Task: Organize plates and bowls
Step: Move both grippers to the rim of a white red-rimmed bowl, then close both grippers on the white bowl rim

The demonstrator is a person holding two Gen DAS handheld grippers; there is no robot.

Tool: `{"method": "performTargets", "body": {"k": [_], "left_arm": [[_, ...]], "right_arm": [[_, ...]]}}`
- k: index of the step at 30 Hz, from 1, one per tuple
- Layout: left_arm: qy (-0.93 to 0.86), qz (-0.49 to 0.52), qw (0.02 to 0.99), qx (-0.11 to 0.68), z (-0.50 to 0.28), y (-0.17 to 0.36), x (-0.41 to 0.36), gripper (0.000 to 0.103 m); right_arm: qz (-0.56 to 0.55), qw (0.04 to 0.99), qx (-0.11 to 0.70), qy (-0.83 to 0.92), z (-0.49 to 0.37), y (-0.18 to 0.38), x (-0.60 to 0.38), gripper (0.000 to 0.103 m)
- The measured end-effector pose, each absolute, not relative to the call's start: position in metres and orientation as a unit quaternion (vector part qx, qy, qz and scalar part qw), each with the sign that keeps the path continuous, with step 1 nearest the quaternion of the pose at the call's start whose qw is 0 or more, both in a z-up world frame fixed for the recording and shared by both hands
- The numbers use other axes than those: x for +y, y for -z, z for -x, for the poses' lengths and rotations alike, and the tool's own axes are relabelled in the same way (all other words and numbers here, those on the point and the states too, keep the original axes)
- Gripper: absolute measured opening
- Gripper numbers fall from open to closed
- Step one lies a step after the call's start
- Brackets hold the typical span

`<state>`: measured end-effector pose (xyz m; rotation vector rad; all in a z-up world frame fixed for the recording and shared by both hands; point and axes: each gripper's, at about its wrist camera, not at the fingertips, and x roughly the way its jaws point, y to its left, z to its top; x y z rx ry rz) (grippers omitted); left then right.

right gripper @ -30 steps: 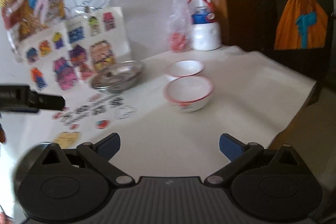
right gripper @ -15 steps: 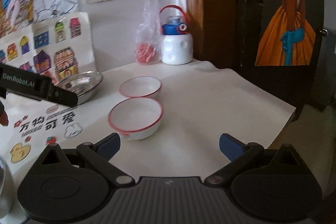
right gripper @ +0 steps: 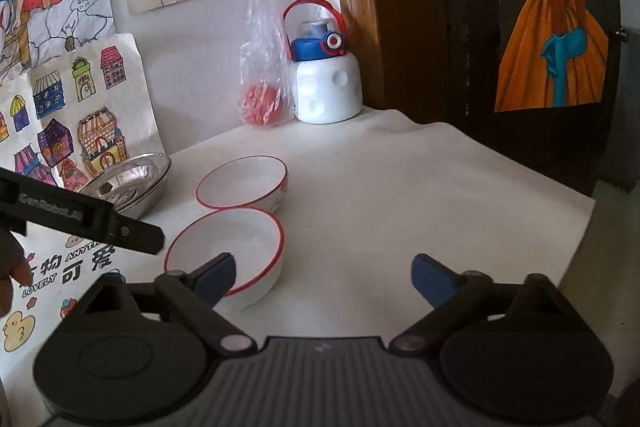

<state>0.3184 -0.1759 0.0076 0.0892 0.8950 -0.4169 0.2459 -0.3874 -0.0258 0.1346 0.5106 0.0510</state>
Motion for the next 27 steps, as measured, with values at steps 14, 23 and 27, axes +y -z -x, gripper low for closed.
{"method": "performTargets", "body": {"k": [14,23,27], "left_arm": [[0.208,-0.012,0.853,0.479,-0.345,0.018,-0.191,0.078],[0.242,0.0,0.841,0.483,-0.343,0.015,-0.199,0.035],[0.254,-0.01,0.841,0.478,-0.336,0.011,-0.207,0.018]], "right_arm": [[-0.093,0.955,0.277,-0.058,-0.271,0.036,-0.382,0.059],[-0.145,0.945,0.282,-0.079,-0.272,0.04,-0.383,0.034],[-0.163,0.941,0.286,-0.083,-0.27,0.041,-0.384,0.025]]}}
